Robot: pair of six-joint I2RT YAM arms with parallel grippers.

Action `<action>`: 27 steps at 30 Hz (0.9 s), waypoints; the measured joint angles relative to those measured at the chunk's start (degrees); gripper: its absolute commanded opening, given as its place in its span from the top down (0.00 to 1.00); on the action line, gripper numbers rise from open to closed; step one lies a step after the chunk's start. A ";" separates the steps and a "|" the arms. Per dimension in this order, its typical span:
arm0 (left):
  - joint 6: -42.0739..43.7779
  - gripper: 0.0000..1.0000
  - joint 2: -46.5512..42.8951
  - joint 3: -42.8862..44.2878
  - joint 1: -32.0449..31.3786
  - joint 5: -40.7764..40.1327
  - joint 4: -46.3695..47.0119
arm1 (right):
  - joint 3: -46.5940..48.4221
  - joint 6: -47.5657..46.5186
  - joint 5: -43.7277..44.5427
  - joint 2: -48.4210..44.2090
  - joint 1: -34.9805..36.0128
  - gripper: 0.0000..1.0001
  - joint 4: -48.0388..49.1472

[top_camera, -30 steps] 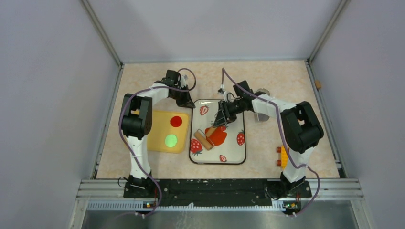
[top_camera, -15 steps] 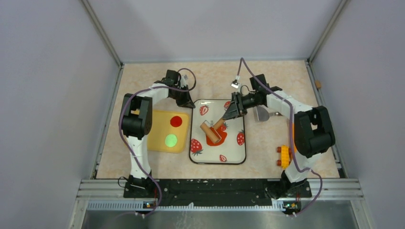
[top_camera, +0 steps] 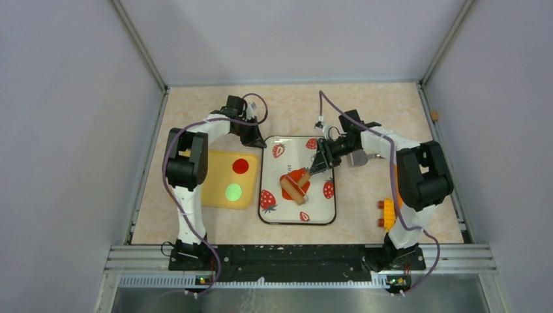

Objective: Roll out the dumpling wrappers from the dough

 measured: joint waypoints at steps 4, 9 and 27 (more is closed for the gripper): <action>0.00 1.00 -0.09 -0.02 -0.02 -0.11 0.00 | 0.00 0.17 -0.31 0.92 2.23 1.00 0.31; 0.00 1.00 -0.09 -0.02 -0.02 -0.13 0.00 | 0.07 1.40 -0.61 2.36 5.09 1.00 0.68; 0.00 1.00 -0.11 -0.02 0.00 -0.22 -0.13 | 8.83 4.94 1.73 -1.92 6.40 1.00 -0.55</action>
